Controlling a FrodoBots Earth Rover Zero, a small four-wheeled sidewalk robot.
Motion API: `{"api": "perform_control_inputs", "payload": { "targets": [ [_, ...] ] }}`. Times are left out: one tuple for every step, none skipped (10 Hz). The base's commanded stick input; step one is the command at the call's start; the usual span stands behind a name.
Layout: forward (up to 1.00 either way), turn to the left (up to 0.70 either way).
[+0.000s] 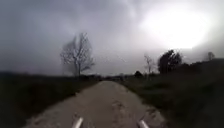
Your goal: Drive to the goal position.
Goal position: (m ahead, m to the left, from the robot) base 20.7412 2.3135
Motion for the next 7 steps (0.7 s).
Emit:
{"api": "perform_control_inputs", "payload": {
  "targets": [
    [0.7,0.0],
    [0.7,0.0],
    [0.7,0.0],
    [0.7,0.0],
    [0.7,0.0],
    [0.7,0.0],
    [0.7,-0.03]
  ]
}}
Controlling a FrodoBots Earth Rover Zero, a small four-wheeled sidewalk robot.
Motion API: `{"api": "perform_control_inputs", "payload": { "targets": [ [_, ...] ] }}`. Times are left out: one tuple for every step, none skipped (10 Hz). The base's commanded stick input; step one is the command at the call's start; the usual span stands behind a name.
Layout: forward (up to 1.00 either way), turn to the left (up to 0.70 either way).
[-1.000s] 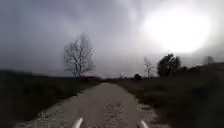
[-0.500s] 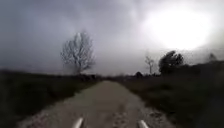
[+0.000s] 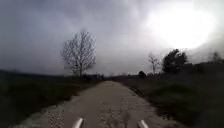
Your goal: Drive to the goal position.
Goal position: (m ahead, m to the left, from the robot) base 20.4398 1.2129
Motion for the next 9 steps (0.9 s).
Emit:
{"api": "perform_control_inputs", "payload": {
  "targets": [
    [0.7,-0.07],
    [0.7,-0.35],
    [0.7,-0.1],
    [0.7,0.0],
    [0.7,0.0],
    [0.7,0.0],
    [0.7,0.0],
    [0.7,0.0],
    [0.7,0.0]
  ]
}}
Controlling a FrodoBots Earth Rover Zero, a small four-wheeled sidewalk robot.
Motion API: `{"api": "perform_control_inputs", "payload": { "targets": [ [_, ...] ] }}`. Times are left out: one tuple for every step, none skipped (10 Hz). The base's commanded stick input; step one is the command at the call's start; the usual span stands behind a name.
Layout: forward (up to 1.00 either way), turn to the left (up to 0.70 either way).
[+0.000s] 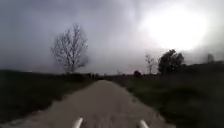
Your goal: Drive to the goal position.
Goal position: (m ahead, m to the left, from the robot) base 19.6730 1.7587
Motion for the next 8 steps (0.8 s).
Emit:
{"api": "perform_control_inputs", "payload": {
  "targets": [
    [0.7,0.0],
    [0.7,0.0],
    [0.7,0.0],
    [0.7,0.0],
    [0.7,0.0],
    [0.7,0.0],
    [0.7,0.0],
    [0.7,0.0]
  ]
}}
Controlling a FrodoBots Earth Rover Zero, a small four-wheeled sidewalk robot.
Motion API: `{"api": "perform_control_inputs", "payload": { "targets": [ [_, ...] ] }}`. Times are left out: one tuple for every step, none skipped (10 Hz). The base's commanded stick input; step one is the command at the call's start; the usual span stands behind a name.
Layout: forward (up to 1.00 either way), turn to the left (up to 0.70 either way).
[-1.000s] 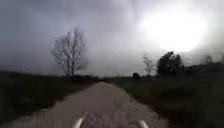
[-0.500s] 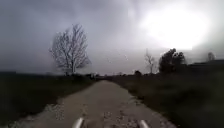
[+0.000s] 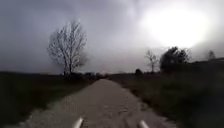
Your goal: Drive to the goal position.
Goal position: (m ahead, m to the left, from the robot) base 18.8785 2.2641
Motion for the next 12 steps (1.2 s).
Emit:
{"api": "perform_control_inputs", "payload": {
  "targets": [
    [0.7,0.0],
    [0.7,0.0],
    [0.7,0.0],
    [0.7,0.0],
    [0.7,0.0],
    [0.7,0.0],
    [0.7,0.0],
    [0.7,0.0],
    [0.7,0.0],
    [0.7,0.0],
    [0.7,0.0],
    [0.7,0.0]
  ]
}}
